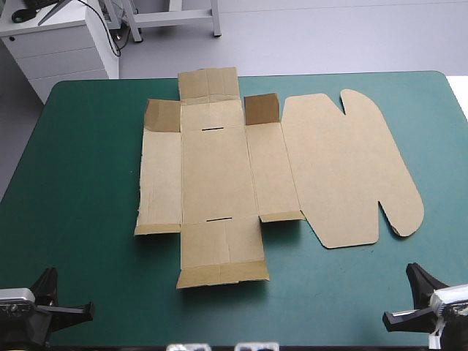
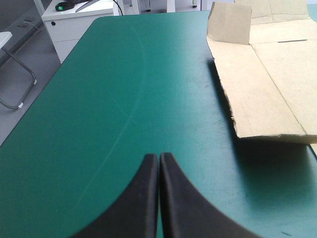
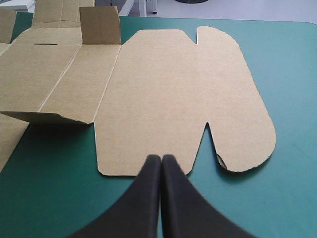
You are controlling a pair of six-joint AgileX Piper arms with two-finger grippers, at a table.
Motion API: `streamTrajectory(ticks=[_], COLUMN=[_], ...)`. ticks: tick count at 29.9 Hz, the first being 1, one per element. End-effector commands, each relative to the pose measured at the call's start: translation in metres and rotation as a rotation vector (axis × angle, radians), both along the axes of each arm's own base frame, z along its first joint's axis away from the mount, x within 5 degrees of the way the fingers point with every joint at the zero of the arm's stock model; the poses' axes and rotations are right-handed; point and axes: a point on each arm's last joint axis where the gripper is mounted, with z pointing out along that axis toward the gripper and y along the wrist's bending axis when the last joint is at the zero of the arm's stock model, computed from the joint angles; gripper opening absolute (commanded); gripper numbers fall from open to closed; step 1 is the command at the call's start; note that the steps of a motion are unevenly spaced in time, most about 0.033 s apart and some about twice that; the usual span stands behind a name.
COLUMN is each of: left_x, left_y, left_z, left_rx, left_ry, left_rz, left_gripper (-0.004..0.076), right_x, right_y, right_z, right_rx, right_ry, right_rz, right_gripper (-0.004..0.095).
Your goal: Fold the box
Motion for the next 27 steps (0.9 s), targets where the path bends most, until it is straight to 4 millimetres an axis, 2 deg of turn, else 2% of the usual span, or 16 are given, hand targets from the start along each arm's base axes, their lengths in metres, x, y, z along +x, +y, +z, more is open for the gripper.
streamTrajectory(ticks=[1,16,22,27], left_x=[-0.002,-0.001,0.013,0.032], left_y=[0.000,-0.003,-0.003,-0.001], left_z=[0.013,0.013,0.018,0.036], left_rx=[0.005,-0.031,-0.035,0.014], left_ry=[-0.101,-0.096,-0.065,-0.003], left_rz=[-0.005,-0.025,-0.028,-0.042], left_gripper=[-0.0008,-0.0008,-0.0008,-0.0008], right_x=[-0.004,-0.004,-0.004,-0.004], right_y=[-0.001,-0.001,-0.001,-0.001], right_z=[0.014,0.014,0.014,0.014], right_rx=[0.011,0.011,0.011,0.011], right_ry=[-0.120,-0.120,-0.120,-0.120], right_rz=[-0.001,-0.001,-0.001,-0.001], right_gripper=[-0.0019,-0.0019,-0.0019,-0.0019])
